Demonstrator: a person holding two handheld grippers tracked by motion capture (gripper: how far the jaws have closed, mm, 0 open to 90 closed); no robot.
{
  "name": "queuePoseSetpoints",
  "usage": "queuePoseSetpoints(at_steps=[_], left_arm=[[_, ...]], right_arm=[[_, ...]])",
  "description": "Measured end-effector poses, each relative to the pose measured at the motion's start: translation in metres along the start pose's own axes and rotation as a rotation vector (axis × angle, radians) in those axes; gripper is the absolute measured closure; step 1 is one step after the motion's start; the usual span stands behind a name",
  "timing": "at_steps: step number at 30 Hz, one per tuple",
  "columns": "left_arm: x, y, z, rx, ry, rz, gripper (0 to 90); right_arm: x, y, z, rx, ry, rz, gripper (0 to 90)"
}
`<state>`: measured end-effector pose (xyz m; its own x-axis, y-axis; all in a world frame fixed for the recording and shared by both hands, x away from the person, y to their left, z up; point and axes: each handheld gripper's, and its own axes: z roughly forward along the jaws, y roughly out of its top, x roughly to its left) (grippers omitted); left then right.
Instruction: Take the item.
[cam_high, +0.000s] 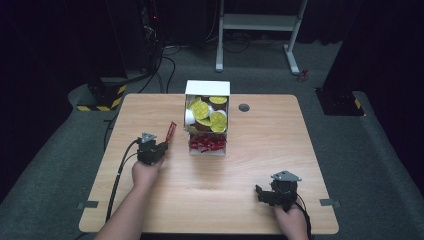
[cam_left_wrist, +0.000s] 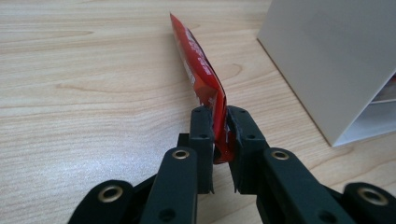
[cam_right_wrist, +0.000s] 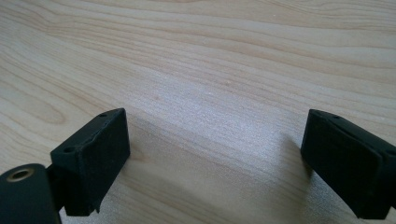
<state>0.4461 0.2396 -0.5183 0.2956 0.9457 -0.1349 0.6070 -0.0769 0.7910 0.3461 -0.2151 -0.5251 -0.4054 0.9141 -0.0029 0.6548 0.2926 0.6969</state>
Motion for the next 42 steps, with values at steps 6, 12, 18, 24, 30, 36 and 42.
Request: queuePoseSetpoints(at_steps=[6, 12, 18, 24, 30, 36, 42], left_arm=[[-0.001, -0.001, 0.002, 0.011, 0.005, -0.003, 76.0], [-0.001, 0.0, 0.001, 0.01, -0.001, -0.012, 71.6], [-0.002, 0.002, -0.001, 0.003, 0.0, -0.014, 66.2], [-0.002, 0.003, -0.004, -0.006, -0.001, -0.006, 65.6], [-0.004, 0.005, -0.011, -0.015, 0.0, 0.026, 63.6], [-0.003, 0.006, -0.016, -0.006, -0.015, 0.029, 59.4], [-0.002, 0.011, -0.028, -0.03, -0.02, 0.029, 51.8]], right_arm=[[0.0, 0.0, 0.0, 0.003, 0.0, -0.002, 8.0], [0.0, 0.0, 0.0, 0.003, 0.0, -0.001, 8.0], [0.0, 0.0, -0.001, 0.003, 0.003, -0.004, 8.0], [0.0, 0.0, 0.0, 0.001, 0.005, -0.011, 8.0], [0.0, 0.0, 0.0, 0.001, 0.005, -0.011, 8.0], [0.0, 0.0, 0.0, 0.001, 0.005, -0.011, 7.9], [0.0, 0.0, 0.0, 0.001, 0.005, -0.012, 7.9]])
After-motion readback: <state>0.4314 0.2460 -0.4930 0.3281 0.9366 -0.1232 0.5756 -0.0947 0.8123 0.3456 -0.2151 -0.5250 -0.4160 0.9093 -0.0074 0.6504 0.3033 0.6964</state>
